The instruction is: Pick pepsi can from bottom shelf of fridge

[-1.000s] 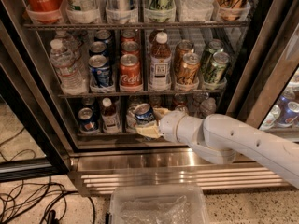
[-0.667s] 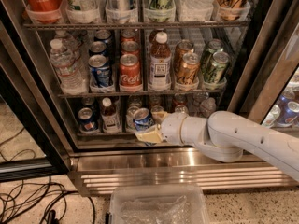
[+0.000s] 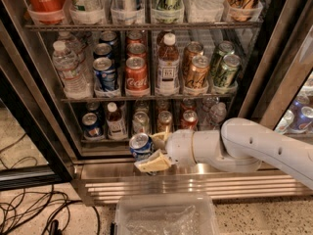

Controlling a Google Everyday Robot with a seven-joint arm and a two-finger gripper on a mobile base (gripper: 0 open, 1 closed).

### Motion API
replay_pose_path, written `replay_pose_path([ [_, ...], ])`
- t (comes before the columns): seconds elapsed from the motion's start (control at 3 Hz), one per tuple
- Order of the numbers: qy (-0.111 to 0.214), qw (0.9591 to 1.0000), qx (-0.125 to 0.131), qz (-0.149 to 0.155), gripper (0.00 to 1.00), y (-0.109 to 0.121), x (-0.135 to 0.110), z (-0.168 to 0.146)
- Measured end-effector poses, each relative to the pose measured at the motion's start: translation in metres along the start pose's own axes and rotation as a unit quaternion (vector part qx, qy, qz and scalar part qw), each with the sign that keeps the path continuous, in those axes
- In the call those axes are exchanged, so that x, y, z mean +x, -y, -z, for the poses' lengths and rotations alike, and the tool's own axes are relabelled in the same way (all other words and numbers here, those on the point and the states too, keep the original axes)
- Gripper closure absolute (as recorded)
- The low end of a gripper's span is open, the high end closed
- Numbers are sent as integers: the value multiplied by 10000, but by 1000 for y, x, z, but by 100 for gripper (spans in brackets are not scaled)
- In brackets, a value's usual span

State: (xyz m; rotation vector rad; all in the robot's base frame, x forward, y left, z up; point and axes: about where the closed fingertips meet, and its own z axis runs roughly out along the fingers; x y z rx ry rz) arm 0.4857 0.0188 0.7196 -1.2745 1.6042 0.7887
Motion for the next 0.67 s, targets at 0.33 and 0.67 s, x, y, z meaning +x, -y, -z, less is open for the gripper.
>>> replay_pose_path([
  [0.33, 224, 9988, -437, 93, 100, -39, -15, -3],
  [0.67, 224, 9988, -437, 93, 100, -39, -15, -3],
])
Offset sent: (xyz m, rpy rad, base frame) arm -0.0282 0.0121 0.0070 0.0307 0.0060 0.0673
